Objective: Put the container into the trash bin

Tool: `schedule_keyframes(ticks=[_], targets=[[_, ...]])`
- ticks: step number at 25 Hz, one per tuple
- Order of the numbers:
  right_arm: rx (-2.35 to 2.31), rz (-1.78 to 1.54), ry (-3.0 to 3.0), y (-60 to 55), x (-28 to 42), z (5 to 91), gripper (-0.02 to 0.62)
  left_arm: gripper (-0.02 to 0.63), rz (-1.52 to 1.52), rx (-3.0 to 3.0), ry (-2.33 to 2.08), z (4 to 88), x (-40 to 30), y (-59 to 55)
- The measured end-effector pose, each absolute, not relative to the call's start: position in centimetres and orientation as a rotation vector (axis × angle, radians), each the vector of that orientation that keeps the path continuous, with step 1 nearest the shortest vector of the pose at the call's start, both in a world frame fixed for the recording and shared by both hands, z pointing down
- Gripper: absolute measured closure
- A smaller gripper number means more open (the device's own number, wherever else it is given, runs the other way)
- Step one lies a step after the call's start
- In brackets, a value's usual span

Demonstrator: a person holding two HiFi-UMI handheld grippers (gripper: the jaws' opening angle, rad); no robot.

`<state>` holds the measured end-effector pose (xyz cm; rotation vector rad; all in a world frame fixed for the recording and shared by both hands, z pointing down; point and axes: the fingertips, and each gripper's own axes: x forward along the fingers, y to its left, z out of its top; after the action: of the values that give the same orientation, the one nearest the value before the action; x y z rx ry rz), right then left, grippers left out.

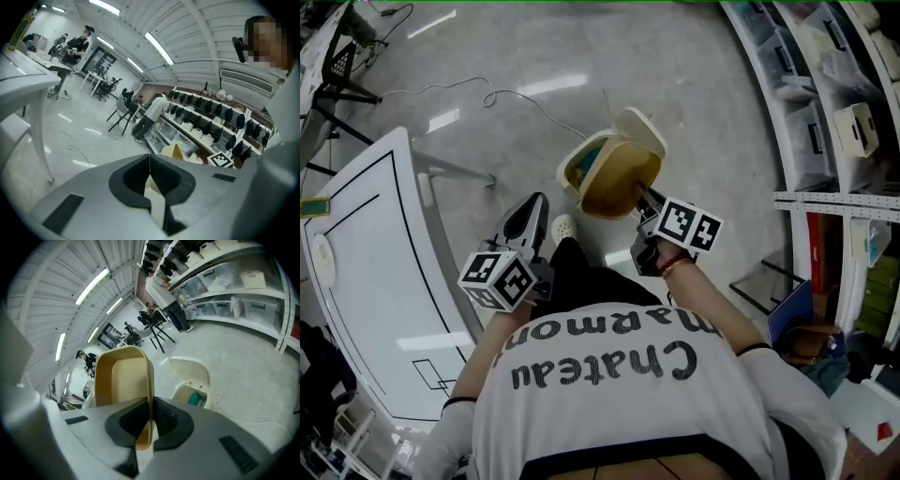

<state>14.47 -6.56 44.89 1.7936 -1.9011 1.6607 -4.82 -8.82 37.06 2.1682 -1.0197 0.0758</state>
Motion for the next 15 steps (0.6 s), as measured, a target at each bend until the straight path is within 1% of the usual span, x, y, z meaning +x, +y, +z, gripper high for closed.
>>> schedule_keyframes(ticks=[7,15], targets=[[1.684,1.706,-1.778,-7.7,11.5,51.6,0.561,0.581,0.158,2.079,-0.971,42.6,-6.1,-8.4],[1.713,1.629,-1.627,-9.5,11.7,58.8,0.561,0.581,0.246,1.992,-0.943,49.2,-8.2,-8.8]])
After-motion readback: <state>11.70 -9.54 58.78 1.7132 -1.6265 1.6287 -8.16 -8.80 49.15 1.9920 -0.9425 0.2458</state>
